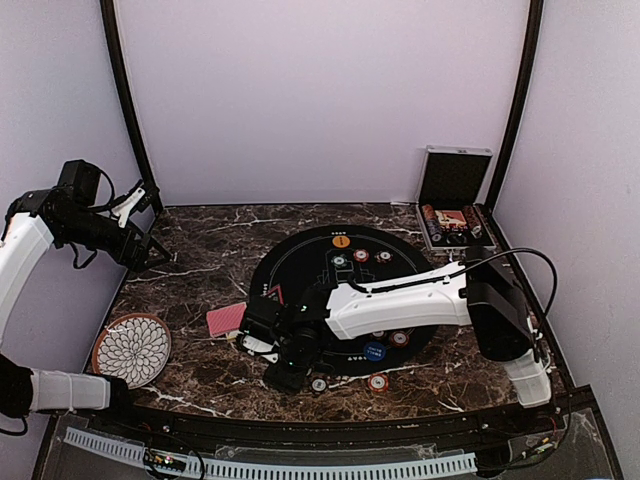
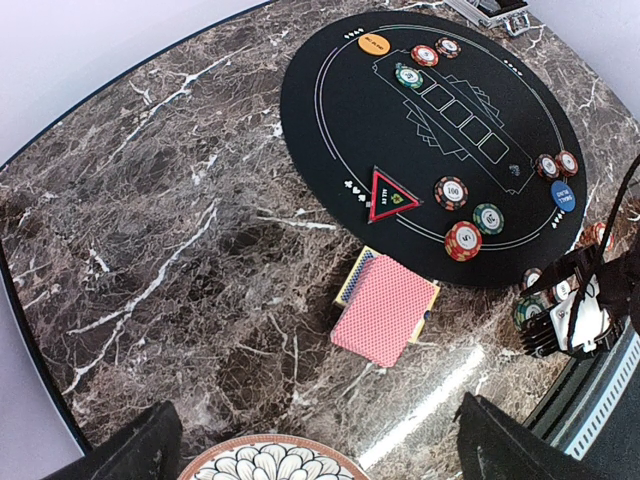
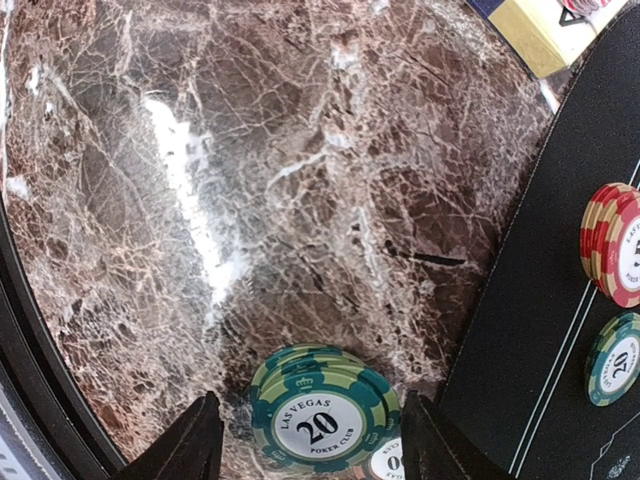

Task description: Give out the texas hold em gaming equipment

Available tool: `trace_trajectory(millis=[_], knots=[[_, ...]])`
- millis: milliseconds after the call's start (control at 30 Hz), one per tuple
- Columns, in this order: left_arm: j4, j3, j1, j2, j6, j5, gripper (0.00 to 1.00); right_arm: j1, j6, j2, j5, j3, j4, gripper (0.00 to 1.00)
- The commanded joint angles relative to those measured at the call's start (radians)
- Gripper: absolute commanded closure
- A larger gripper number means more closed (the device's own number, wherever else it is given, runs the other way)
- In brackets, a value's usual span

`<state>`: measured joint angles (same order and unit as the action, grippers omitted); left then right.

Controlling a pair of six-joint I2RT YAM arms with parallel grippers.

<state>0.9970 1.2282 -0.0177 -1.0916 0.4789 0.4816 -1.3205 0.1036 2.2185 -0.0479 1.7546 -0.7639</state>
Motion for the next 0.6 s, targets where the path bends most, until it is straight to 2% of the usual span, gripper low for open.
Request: trace_trajectory(millis=[0,200,567], knots=[[0.023,-0.002,-0.003,0.022,0.007,0.01,0.01,-0.008,-0.004,0.024,-0.01,0.02,0.0,0.38],[0.022,-0.003,-0.003,0.021,0.007,0.01,0.01,-0.007,-0.005,0.027,-0.003,0.021,-0.002,0.41],[0.018,-0.002,-0.003,0.016,0.004,0.014,0.01,-0.006,-0.008,0.01,-0.004,0.03,-0.013,0.54]])
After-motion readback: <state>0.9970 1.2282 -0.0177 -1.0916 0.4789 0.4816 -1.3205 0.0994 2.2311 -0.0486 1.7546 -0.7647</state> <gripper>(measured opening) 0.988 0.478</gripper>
